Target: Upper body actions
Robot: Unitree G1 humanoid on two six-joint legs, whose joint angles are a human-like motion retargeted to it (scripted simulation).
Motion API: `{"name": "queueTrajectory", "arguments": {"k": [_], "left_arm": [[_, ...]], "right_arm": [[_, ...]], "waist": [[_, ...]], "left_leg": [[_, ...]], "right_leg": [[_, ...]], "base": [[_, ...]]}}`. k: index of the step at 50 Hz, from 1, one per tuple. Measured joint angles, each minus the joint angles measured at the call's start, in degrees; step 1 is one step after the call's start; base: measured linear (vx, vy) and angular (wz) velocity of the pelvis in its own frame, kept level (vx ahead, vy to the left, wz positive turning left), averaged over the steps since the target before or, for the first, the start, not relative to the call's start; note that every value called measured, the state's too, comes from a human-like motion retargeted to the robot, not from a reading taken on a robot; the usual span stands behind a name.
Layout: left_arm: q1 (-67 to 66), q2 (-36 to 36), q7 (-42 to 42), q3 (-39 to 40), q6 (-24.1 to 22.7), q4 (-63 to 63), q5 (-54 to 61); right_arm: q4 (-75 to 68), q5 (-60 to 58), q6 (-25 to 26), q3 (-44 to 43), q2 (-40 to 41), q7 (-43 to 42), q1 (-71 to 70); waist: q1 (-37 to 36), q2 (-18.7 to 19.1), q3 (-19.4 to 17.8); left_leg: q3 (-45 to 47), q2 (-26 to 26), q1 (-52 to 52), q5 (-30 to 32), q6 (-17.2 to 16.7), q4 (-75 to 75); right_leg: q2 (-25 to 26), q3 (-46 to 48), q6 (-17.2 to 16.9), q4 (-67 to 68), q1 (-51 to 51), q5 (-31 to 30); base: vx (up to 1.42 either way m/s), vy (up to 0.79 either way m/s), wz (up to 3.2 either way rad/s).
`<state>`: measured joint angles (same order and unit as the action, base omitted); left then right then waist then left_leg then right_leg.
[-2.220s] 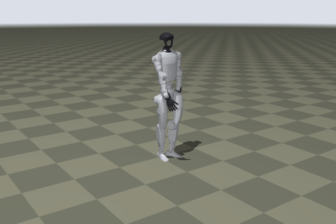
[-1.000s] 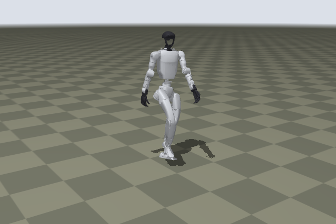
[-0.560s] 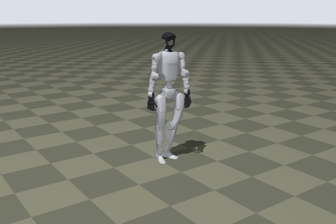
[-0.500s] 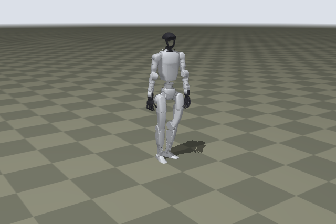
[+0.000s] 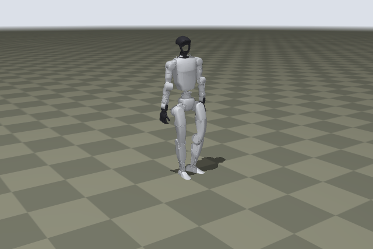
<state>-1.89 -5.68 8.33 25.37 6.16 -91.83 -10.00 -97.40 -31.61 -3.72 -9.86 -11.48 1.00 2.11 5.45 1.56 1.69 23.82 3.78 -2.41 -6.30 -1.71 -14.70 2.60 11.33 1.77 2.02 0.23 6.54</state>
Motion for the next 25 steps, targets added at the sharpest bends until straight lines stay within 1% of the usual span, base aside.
{"name": "queueTrajectory", "arguments": {"k": [2,3,5,6,7,10,12,15,18,21,25], "left_arm": [[-3.2,-0.3,0.0,0.8,1.0,-0.9,0.4],[-4.6,-0.4,0.4,1.3,1.5,-1.6,0.2],[-7.4,-1.0,0.9,2.1,2.0,-3.2,-0.7],[-8.8,-1.3,1.3,1.9,2.2,-3.9,-1.1],[-10.2,-1.7,1.8,1.7,2.6,-4.6,-1.7],[-14.4,-2.4,3.8,1.0,5.1,-5.6,-4.5],[-16.9,-2.1,5.6,0.8,6.6,-5.6,-7.0],[-19.8,-1.8,8.8,0.5,7.3,-5.6,-10.1],[-21.4,-1.3,9.8,0.5,7.2,-5.6,-12.6],[-21.4,-1.4,11.7,0.1,6.6,-5.6,-15.0],[-19.5,-2.0,12.7,0.0,5.1,-5.6,-16.9]], "right_arm": [[0.0,3.0,0.4,1.7,1.1,0.6,-2.6],[0.0,4.1,0.4,2.3,1.9,0.9,-4.3],[0.0,5.1,-0.9,2.3,3.7,1.2,-8.0],[0.0,5.6,-1.9,2.2,4.5,2.0,-10.1],[0.0,6.2,-2.7,2.2,5.2,3.0,-12.2],[1.3,7.8,-3.1,0.8,7.4,6.2,-18.9],[3.3,7.8,-3.5,-1.0,9.0,6.7,-23.1],[6.4,9.5,-4.4,-1.1,11.2,8.6,-29.5],[9.6,10.3,-5.2,-0.8,12.5,10.9,-34.3],[12.4,10.5,-5.8,-1.8,13.5,12.5,-38.2],[14.6,12.0,-6.4,-2.7,14.2,13.3,-41.1]], "waist": [[-1.2,-1.4,-0.8],[-1.4,-2.4,-1.3],[-1.2,-3.3,-2.5],[-2.1,-3.7,-3.2],[-3.1,-4.1,-3.8],[-7.0,-3.9,-5.3],[-10.1,-3.9,-7.0],[-13.2,-4.2,-9.0],[-16.0,-5.0,-10.7],[-19.2,-6.1,-12.1],[-21.8,-6.9,-12.8]], "left_leg": [[0.6,1.7,-3.0,5.7,-0.6,-8.5],[0.1,3.2,-6.0,9.0,-0.8,-15.0],[-4.3,4.6,-12.7,15.6,1.2,-26.9],[-5.2,5.3,-16.2,17.8,3.4,-32.3],[-5.5,6.4,-19.5,18.3,5.1,-37.8],[-3.4,13.7,-29.2,10.9,7.1,-54.2],[-2.3,16.4,-34.7,8.2,8.1,-62.1],[-2.3,17.4,-43.2,5.9,7.9,-70.9],[-0.6,17.1,-48.7,5.0,8.2,-75.1],[2.6,16.4,-51.5,4.8,8.3,-76.1],[5.2,15.9,-52.3,4.9,7.6,-74.5]], "right_leg": [[-1.5,-1.2,0.3,0.2,0.4,0.0],[-2.7,-1.2,0.3,0.3,0.6,0.1],[-3.7,-0.6,0.4,0.4,0.8,0.4],[-4.0,-0.6,0.5,0.4,1.1,0.3],[-4.2,-0.5,0.7,0.3,1.4,0.1],[-3.2,0.3,1.9,-0.2,2.3,-0.3],[-3.0,-0.6,2.4,0.3,2.9,-0.3],[-2.5,-2.1,3.6,0.8,3.5,-0.3],[-3.2,-4.1,4.1,1.7,4.3,0.0],[-4.6,-5.9,4.3,2.4,5.1,0.3],[-5.9,-6.2,4.3,2.4,5.8,0.5]], "base": [[-0.09,-0.13,-0.24],[-0.18,-0.15,0.17],[-0.18,-0.16,0.52],[-0.12,-0.17,0.32],[-0.08,-0.18,0.04],[-0.09,-0.14,-0.11],[-0.09,-0.07,-0.37],[-0.04,-0.07,-0.38],[0.0,-0.03,-0.37],[0.03,-0.02,-0.33],[0.0,0.0,0.0]]}}
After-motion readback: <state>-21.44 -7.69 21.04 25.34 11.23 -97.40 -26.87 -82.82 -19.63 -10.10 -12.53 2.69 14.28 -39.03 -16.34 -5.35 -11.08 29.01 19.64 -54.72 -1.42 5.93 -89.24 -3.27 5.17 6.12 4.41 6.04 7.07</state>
